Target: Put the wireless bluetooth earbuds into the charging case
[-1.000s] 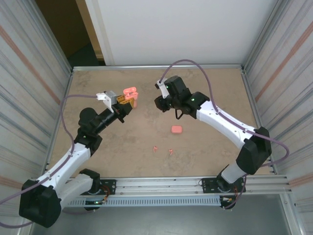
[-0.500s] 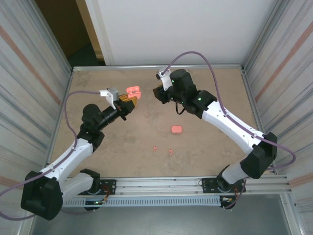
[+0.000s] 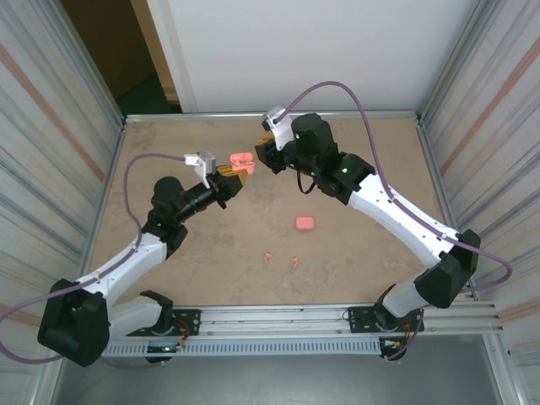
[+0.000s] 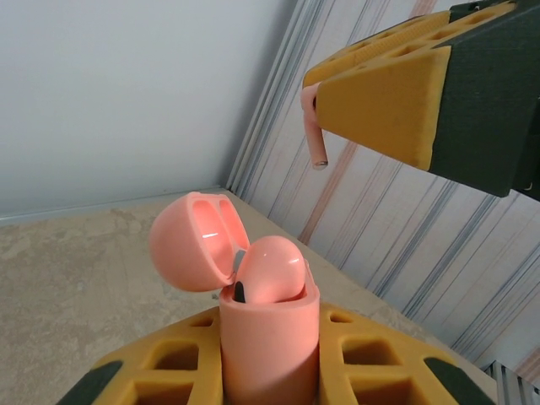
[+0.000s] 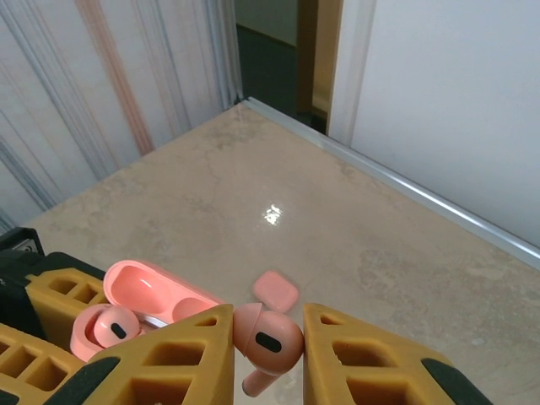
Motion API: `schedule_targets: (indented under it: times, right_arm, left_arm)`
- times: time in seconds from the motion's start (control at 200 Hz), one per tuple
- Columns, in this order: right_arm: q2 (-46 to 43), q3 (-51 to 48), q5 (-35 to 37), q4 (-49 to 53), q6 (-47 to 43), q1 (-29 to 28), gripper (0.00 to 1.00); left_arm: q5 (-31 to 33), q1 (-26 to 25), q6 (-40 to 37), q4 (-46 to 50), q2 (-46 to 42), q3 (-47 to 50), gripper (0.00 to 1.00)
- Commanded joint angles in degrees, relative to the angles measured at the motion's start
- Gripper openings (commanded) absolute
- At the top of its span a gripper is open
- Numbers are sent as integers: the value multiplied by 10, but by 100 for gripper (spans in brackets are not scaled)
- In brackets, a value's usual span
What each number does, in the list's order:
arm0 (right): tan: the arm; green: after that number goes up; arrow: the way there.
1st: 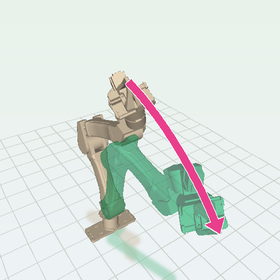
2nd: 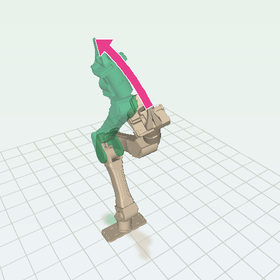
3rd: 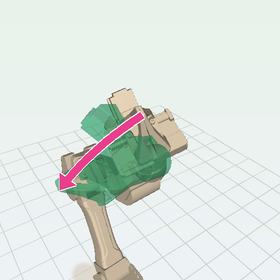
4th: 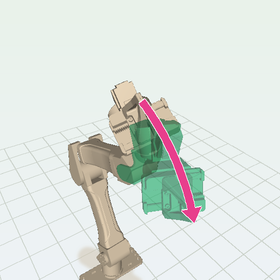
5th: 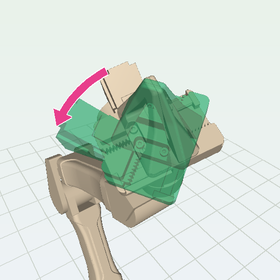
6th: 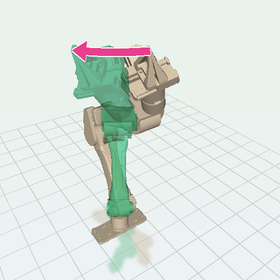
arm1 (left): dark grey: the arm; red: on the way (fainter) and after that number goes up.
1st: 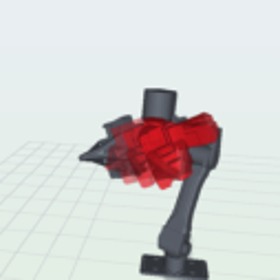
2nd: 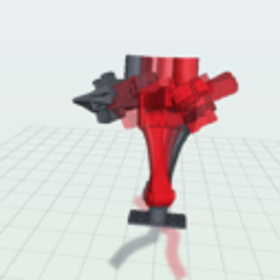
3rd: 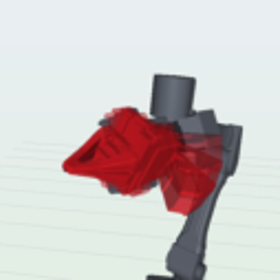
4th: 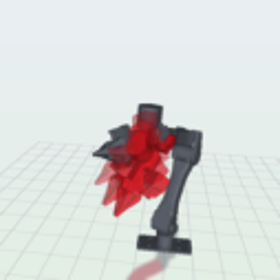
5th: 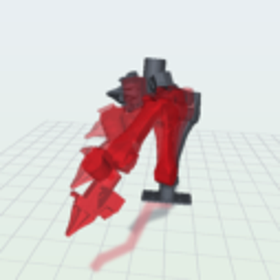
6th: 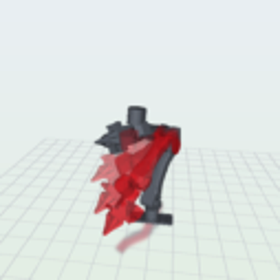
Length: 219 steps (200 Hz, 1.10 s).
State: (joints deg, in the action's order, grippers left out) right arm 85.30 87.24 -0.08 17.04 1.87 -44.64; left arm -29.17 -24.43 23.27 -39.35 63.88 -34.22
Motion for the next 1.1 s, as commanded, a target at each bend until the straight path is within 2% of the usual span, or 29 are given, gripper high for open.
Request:
schedule_targets:
  times: [0.0,1.092]
  right_arm:
    - [10,19,-9,-9,-11,-8,23]
    - [35,17,-38,23,5,-24,23]
  left_arm:
    - [-12,-4,9,-32,0,-21,0]
    - [-6,-5,11,-44,1,-23,0]
